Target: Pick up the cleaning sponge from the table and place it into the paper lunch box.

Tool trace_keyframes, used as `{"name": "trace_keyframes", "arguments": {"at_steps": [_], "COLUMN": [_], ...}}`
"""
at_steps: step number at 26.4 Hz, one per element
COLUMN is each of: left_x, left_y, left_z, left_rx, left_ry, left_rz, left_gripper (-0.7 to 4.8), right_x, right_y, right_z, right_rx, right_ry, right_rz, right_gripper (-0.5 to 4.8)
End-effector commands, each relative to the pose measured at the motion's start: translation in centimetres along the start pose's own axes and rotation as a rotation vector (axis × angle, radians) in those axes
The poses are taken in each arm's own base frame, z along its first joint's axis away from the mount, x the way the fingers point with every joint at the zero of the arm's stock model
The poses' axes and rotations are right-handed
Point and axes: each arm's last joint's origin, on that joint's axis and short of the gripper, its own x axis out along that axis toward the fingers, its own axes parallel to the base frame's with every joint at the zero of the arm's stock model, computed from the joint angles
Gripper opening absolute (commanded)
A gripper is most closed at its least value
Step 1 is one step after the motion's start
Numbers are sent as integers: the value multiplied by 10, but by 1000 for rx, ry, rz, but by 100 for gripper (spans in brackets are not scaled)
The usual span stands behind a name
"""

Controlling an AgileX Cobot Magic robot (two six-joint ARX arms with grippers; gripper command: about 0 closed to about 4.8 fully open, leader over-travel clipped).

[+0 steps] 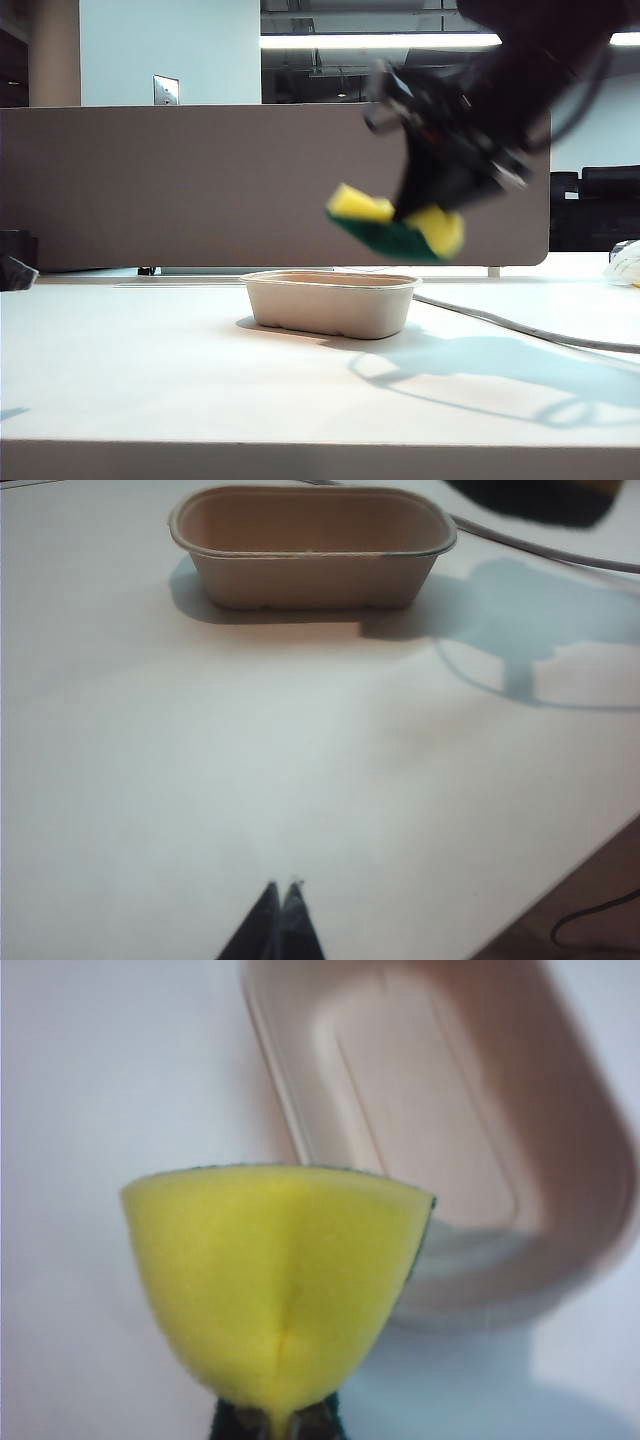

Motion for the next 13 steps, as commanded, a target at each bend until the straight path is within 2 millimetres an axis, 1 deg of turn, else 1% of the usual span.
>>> {"name": "trace_keyframes", "arguments": {"at_steps": [1,4,6,7,8,9,10,11,13], "left_x": [0,0,0,0,0,0,0,0,0], "left_y": [0,0,0,0,0,0,0,0,0], "left_z": [1,2,2,2,2,2,2,2,2], "left_rx": [1,1,1,1,1,1,1,1,1], "left_ry": [-14,-14,-14,-14,-14,-15,-15,-14,-15], "left_rz": [0,0,0,-1,0,1,2,-1,0], "left_gripper": [-5,-5,-5,-5,-5,-5,-6,-5,-5], "right_x": [3,37,63,73,83,91,98,101,103], "right_y": [1,-10,-10,-12,-15,-18,-20,-21,-22], "right_z": [29,50,64,68,71,73,75,76,77], "right_rx": [-56,-55,-76,-71,-62,-57,-56,-55,-58], "right_ry": [-118,-67,-50,-30,1,18,25,28,26], "right_rz": [-12,-8,5,6,7,3,0,-1,-22], "right_gripper": [-9,-9,-9,-8,4,86,217,284,288]}}
